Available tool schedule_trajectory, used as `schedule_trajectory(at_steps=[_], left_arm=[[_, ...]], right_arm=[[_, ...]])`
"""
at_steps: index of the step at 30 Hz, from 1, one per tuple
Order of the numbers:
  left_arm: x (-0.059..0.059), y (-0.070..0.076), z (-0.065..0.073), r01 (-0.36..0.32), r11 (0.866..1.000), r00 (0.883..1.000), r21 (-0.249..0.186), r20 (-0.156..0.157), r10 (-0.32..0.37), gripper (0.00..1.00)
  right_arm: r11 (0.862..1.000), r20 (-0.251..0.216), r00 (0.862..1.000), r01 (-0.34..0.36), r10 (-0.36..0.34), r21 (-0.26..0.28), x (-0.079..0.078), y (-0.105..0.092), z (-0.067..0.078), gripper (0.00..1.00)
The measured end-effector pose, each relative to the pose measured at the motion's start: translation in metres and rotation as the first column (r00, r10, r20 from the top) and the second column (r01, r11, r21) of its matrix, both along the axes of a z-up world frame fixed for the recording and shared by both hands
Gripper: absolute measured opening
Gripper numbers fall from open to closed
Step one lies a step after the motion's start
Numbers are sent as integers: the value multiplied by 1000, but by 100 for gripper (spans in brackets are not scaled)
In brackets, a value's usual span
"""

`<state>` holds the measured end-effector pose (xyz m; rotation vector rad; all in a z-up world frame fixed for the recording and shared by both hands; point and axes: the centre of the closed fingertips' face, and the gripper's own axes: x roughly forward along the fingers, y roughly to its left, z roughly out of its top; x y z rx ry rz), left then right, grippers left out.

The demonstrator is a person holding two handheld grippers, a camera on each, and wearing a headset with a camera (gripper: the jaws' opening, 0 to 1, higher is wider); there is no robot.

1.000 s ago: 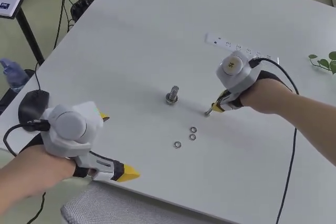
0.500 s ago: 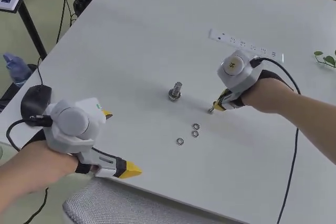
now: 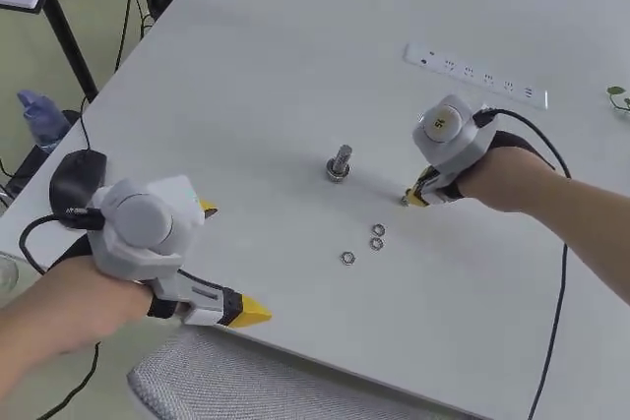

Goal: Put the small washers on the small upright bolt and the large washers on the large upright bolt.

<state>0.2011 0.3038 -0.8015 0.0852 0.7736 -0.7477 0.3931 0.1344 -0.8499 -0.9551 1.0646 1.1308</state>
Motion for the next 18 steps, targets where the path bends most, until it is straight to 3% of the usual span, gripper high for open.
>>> schedule_trajectory(at_steps=[11, 18], left_arm=[[-3, 3, -3, 0, 1000, 1000, 2, -14, 0, 93], [-2, -1, -1, 3, 1000, 1000, -8, -19, -3, 92]], right_arm=[[1000, 0, 1000, -12, 12, -2, 1, 2, -13, 12], [1000, -5, 1000, -13, 13, -7, -3, 2, -14, 12]])
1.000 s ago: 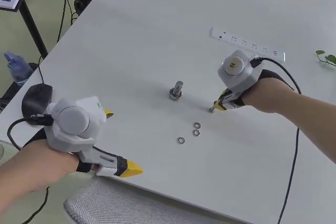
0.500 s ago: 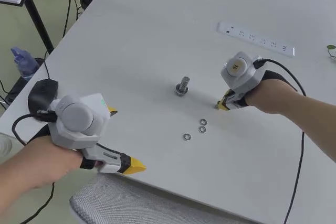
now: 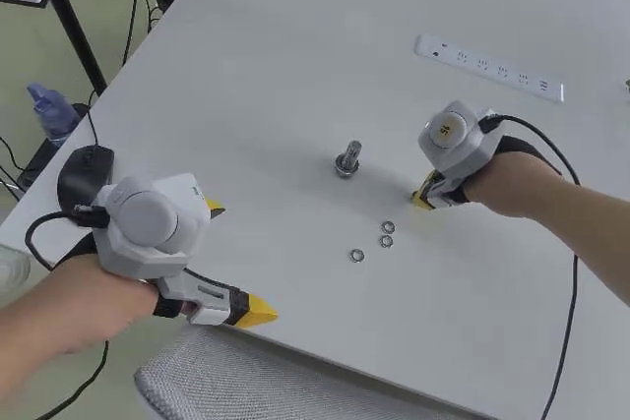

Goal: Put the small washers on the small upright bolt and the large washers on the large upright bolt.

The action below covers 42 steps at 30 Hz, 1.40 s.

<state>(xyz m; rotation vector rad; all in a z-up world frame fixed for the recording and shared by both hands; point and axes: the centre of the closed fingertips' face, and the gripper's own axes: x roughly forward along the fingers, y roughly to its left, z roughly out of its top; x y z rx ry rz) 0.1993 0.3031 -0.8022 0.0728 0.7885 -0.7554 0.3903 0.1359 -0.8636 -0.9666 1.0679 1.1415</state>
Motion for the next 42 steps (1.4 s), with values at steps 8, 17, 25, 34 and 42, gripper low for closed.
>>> schedule_trajectory(at_steps=[8, 17, 25, 34, 42], left_arm=[[1, -3, 0, 7, 1000, 1000, -8, -3, -7, 91], [1, -2, -1, 11, 1000, 1000, -5, -7, -11, 90], [1, -5, -1, 17, 1000, 1000, -20, -6, -17, 91], [0, -5, -1, 18, 1000, 1000, -16, -8, -18, 91], [1, -7, 1, 20, 1000, 1000, -16, -1, -20, 91]], right_arm=[[1000, -4, 1000, 3, -3, 3, -1, 1, 1, 12], [1000, -6, 1000, 5, -5, 6, -1, 0, 1, 13], [1000, -11, 1000, 8, -8, 2, -1, -1, 1, 14], [1000, -15, 1000, 12, -12, 15, 2, -2, 3, 23], [1000, -30, 1000, -6, 7, 20, 5, -3, 2, 28]])
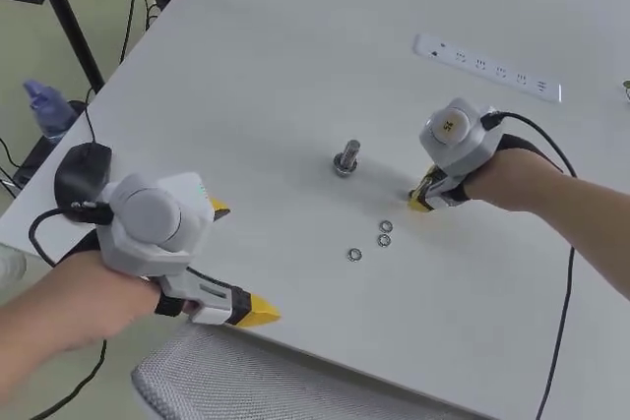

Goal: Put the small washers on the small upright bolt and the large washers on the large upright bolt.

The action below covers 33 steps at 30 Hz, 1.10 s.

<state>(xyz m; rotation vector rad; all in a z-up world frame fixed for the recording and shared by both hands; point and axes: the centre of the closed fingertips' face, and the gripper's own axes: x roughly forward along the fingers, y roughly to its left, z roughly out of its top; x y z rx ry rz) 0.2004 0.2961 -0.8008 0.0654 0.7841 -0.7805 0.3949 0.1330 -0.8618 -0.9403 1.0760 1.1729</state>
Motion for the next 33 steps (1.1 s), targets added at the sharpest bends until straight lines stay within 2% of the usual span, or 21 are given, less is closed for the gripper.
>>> schedule_trajectory(at_steps=[6, 10, 14, 25, 33], left_arm=[[0, -3, 4, 8, 1000, 1000, 5, 4, -8, 90], [1, -4, 9, 20, 1000, 1000, 12, 15, -20, 91], [3, -5, 16, 19, 1000, 999, 8, 30, -19, 91], [3, -8, 22, 37, 999, 998, 23, 40, -37, 90], [3, -8, 26, 48, 998, 998, 33, 49, -50, 90]], right_arm=[[1000, -3, 1000, -8, 8, -4, -2, -2, 5, 28], [1000, 1, 1000, -7, 7, 2, 4, -3, 8, 28], [1000, 15, 1000, -12, 12, 6, 6, -3, 18, 28], [1000, 29, 999, -17, 17, 22, -1, -1, 45, 28], [999, 26, 999, -21, 20, 27, -9, -1, 51, 28]])
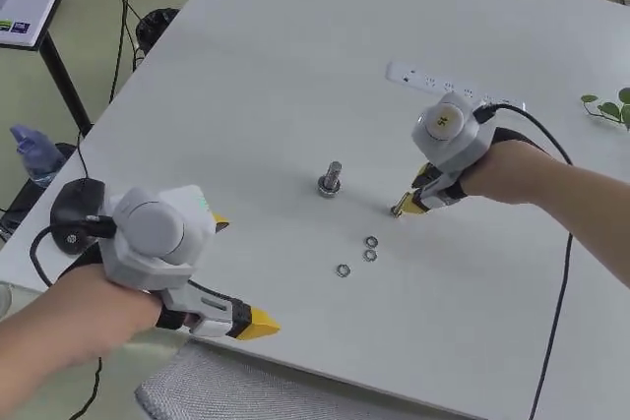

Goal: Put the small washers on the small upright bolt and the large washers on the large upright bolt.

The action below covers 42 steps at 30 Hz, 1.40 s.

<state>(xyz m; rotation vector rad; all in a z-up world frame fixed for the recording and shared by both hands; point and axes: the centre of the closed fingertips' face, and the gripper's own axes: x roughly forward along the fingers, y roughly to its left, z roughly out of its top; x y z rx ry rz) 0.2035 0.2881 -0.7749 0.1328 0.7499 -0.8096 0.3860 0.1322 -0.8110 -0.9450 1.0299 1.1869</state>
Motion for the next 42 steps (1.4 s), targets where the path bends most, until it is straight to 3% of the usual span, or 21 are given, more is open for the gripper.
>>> schedule_trajectory(at_steps=[8, 15, 30, 42], left_arm=[[-1, 0, 2, 6, 1000, 1000, -4, 9, -6, 90], [-5, 0, 0, 17, 1000, 1000, -2, 3, -17, 89], [-2, 1, -1, 24, 1000, 1000, -5, 4, -24, 88], [-6, 5, -4, 20, 1000, 1000, -16, -1, -20, 87]], right_arm=[[1000, 1, 1000, -3, 3, 6, -11, 3, 5, 28], [1000, -6, 1000, -15, 15, 9, -17, 6, -3, 27], [1000, -42, 999, 8, -7, 16, -45, 13, -19, 27], [999, -54, 998, 36, -35, 18, -47, 20, -33, 26]])
